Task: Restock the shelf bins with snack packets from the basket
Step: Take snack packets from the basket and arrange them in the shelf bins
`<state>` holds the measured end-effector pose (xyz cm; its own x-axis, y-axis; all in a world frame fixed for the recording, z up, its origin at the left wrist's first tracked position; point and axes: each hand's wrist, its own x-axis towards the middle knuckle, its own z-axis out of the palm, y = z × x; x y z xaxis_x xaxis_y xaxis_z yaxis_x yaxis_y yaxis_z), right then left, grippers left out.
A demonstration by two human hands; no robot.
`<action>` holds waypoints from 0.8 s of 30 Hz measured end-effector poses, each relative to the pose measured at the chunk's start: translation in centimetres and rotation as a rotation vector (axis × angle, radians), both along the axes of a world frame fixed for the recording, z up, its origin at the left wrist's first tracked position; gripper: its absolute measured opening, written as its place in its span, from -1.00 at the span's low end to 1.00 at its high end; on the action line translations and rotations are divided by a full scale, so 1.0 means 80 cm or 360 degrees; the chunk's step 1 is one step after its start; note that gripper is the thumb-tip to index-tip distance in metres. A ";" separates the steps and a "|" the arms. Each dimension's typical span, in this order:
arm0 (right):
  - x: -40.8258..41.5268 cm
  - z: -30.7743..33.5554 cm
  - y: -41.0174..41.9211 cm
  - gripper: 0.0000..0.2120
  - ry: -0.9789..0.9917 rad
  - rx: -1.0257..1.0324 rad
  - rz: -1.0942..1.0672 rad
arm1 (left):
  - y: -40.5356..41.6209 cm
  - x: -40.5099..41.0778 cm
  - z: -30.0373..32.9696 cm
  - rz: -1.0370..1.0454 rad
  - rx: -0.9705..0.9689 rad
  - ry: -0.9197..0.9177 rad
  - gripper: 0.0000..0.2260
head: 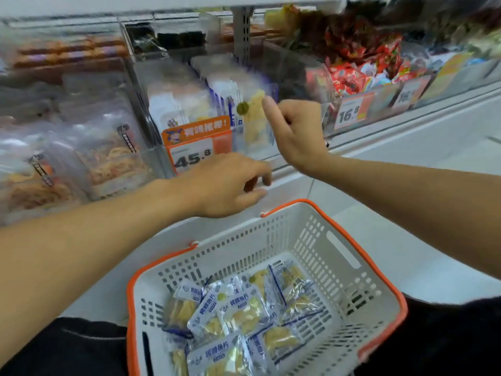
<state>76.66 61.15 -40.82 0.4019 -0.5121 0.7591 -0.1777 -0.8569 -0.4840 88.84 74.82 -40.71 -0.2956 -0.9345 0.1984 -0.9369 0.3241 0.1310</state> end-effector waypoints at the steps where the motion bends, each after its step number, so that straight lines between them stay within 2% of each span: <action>1: -0.012 -0.046 0.012 -0.46 0.0148 0.0118 0.0002 | 0.001 0.001 -0.017 -0.0017 0.0354 -0.0150 -0.82; 3: -0.047 -0.146 0.031 -0.48 0.0777 0.0464 0.0090 | 0.007 0.001 -0.048 -0.0028 0.0931 -0.0417 -0.75; 5: -0.085 -0.245 0.048 -0.68 0.1711 0.0874 0.0126 | 0.013 0.001 -0.071 -0.0021 0.1229 -0.0528 -0.69; 6: -0.103 -0.283 0.060 -0.74 0.2048 0.1092 0.0073 | 0.013 0.000 -0.077 -0.0009 0.1294 -0.0532 -0.68; 7: -0.115 -0.315 0.067 -0.55 0.2261 0.1263 -0.0010 | 0.012 0.001 -0.081 0.0007 0.1323 -0.0516 -0.66; 8: -0.124 -0.342 0.070 -0.36 0.2325 0.1406 -0.0093 | 0.010 0.002 -0.083 0.0023 0.1329 -0.0498 -0.66; 10: -0.135 -0.375 0.073 -0.21 0.2226 0.1516 -0.0266 | 0.007 0.007 -0.084 0.0056 0.1337 -0.0481 -0.65; 16: -0.136 -0.432 0.055 -0.03 0.2210 0.1268 -0.0354 | 0.006 0.022 -0.086 0.0160 0.1422 -0.0467 -0.66; 19: -0.126 -0.427 0.034 -0.20 0.2064 0.1319 -0.0283 | 0.008 0.026 -0.085 0.0169 0.1462 -0.0471 -0.66; 22: -0.122 -0.415 0.022 -0.46 0.1807 0.1623 -0.0137 | 0.007 0.028 -0.081 0.0162 0.1487 -0.0482 -0.67; 24: -0.123 -0.402 0.016 -0.61 0.1540 0.1939 -0.0173 | 0.005 0.029 -0.079 0.0161 0.1471 -0.0474 -0.67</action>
<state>66.78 62.46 -73.00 0.3961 -0.6614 -0.6369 -0.8537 -0.0098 -0.5207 91.15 75.23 -47.01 -0.1249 -0.7077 -0.6954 -0.9905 0.1291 0.0466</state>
